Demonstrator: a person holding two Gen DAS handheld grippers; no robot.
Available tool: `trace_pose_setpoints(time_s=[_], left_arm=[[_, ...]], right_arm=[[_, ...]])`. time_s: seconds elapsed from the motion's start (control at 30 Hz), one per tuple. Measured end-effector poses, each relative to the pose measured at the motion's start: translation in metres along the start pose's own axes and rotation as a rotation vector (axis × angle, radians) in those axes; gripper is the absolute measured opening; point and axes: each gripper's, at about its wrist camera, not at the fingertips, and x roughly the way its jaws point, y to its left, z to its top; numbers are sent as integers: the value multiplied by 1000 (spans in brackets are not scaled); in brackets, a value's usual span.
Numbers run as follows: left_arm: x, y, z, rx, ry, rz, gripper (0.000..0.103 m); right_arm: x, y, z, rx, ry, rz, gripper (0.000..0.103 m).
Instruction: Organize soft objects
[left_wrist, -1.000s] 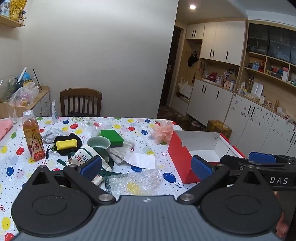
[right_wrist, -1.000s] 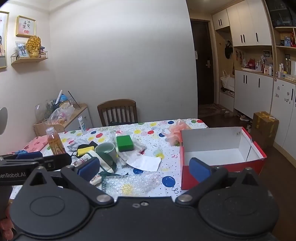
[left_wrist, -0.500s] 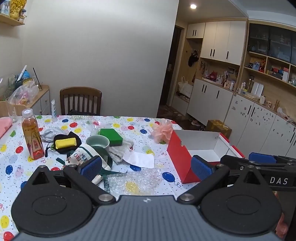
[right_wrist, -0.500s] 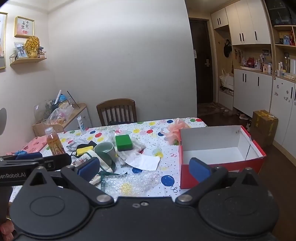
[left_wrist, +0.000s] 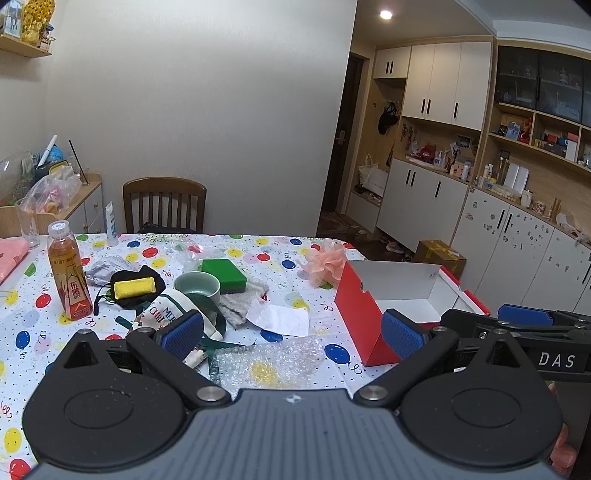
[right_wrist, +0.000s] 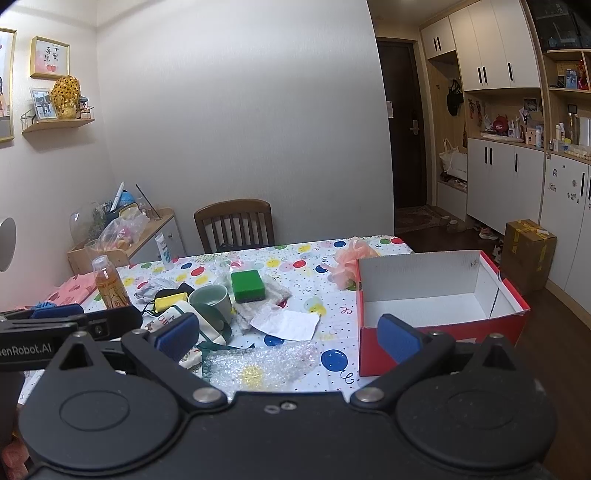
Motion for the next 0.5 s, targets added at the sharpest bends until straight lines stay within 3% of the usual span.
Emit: trace_pose_setpoints(time_s=[0.5], left_arm=[[1, 1, 2, 4, -6, 8, 103]], right_arm=[[-5, -2, 1, -4, -10, 5, 103]])
